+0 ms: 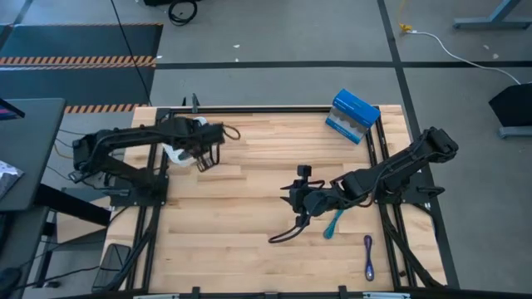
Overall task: Pick and place USB-C Cables
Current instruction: Put the pink charger cable into the white bin
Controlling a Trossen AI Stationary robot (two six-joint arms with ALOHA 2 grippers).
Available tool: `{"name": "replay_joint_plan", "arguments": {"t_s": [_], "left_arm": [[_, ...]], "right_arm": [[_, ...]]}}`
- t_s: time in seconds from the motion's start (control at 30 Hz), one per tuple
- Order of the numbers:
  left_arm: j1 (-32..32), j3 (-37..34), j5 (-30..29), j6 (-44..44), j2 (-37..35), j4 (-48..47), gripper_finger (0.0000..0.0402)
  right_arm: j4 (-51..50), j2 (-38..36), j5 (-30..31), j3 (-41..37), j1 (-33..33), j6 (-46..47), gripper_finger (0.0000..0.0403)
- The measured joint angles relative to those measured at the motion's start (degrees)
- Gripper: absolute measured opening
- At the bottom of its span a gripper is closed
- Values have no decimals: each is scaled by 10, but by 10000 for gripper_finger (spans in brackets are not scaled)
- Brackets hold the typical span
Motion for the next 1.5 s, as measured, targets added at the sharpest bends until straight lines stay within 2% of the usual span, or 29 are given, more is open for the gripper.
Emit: {"name": "replay_joint_plan", "arguments": {"t_s": [0.37, 0.57, 0.83, 1.2, 1.33, 1.5], "left_arm": [[181, 0, 16, 58, 5, 17, 22], [237, 0, 43, 90, 6, 57, 22], [281, 0, 46, 132, 35, 43, 22], [289, 0, 48, 134, 80, 40, 25], [289, 0, 47, 131, 83, 41, 49], [289, 0, 47, 130, 83, 35, 108]], "right_arm": [[-4, -4, -4, 0, 5, 1, 126], [-2, -4, -5, 0, 5, 1, 126], [-2, -4, -5, 0, 5, 1, 126], [-4, -4, -7, 0, 5, 1, 126], [-5, -4, -7, 0, 5, 1, 126], [-7, -4, -7, 0, 5, 1, 126]]}}
